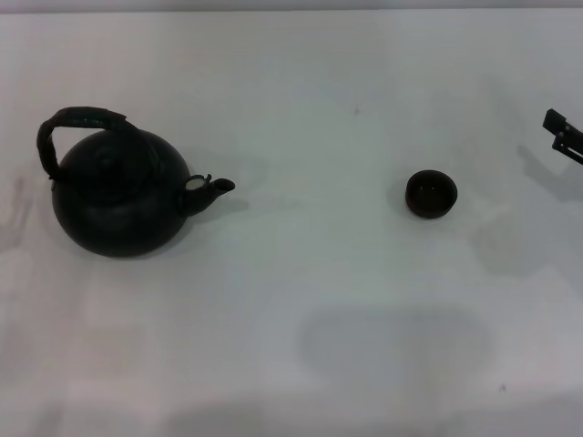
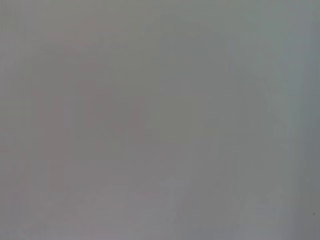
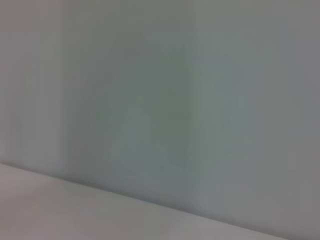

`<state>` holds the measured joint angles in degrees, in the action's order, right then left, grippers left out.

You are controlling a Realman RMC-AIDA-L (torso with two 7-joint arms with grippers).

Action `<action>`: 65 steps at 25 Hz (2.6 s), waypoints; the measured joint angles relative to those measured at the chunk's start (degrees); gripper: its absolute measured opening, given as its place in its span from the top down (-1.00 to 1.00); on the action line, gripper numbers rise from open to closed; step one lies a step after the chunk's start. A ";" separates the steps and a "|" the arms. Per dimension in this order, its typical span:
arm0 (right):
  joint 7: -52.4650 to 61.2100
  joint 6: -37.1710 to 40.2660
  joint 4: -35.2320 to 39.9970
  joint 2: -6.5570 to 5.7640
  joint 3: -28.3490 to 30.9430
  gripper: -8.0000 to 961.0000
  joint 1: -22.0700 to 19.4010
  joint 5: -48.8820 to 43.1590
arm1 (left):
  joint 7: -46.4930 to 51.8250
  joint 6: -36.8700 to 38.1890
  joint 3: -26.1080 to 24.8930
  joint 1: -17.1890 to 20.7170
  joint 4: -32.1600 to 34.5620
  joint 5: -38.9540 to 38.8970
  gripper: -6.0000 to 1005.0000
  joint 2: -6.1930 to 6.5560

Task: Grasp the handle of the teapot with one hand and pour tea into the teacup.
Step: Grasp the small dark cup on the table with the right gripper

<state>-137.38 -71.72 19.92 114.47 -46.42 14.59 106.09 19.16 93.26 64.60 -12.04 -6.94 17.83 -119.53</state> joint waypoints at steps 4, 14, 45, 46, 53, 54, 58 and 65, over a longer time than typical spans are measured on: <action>0.74 -2.08 1.29 -0.46 -0.43 -0.80 0.02 -2.84 | 0.00 -0.01 0.00 0.00 -0.02 0.07 -0.54 0.00; 13.12 -8.27 14.08 -0.39 -0.42 -0.80 2.45 -21.95 | -0.12 -0.09 0.00 0.00 -0.11 0.14 -0.54 0.08; 19.75 2.43 16.14 0.80 -16.61 -0.80 11.41 -36.15 | -0.20 -0.30 0.44 0.09 -0.09 0.46 -0.54 0.09; 19.76 2.71 16.08 0.81 -16.79 -0.80 11.45 -36.16 | -0.21 -0.30 0.44 0.09 -0.08 0.46 -0.54 0.09; 19.81 4.14 15.89 0.84 -17.53 -0.80 11.51 -36.22 | -0.26 -0.40 0.44 0.03 -0.08 0.46 -0.54 0.09; 19.83 4.46 15.88 0.84 -17.88 -0.80 11.51 -36.22 | -0.26 -0.41 0.44 0.03 -0.08 0.46 -0.54 0.09; 19.87 5.52 15.78 0.90 -19.16 -0.80 11.51 -36.22 | -0.27 -0.47 0.41 0.00 -0.08 0.45 -0.54 0.09; 19.88 5.88 15.68 1.03 -19.58 -0.80 11.36 -35.65 | -0.27 -0.54 0.43 0.00 -0.25 0.45 -0.54 0.09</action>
<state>-117.50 -65.85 35.60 115.50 -66.01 25.95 70.44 18.89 92.72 65.03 -12.04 -7.20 18.28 -119.44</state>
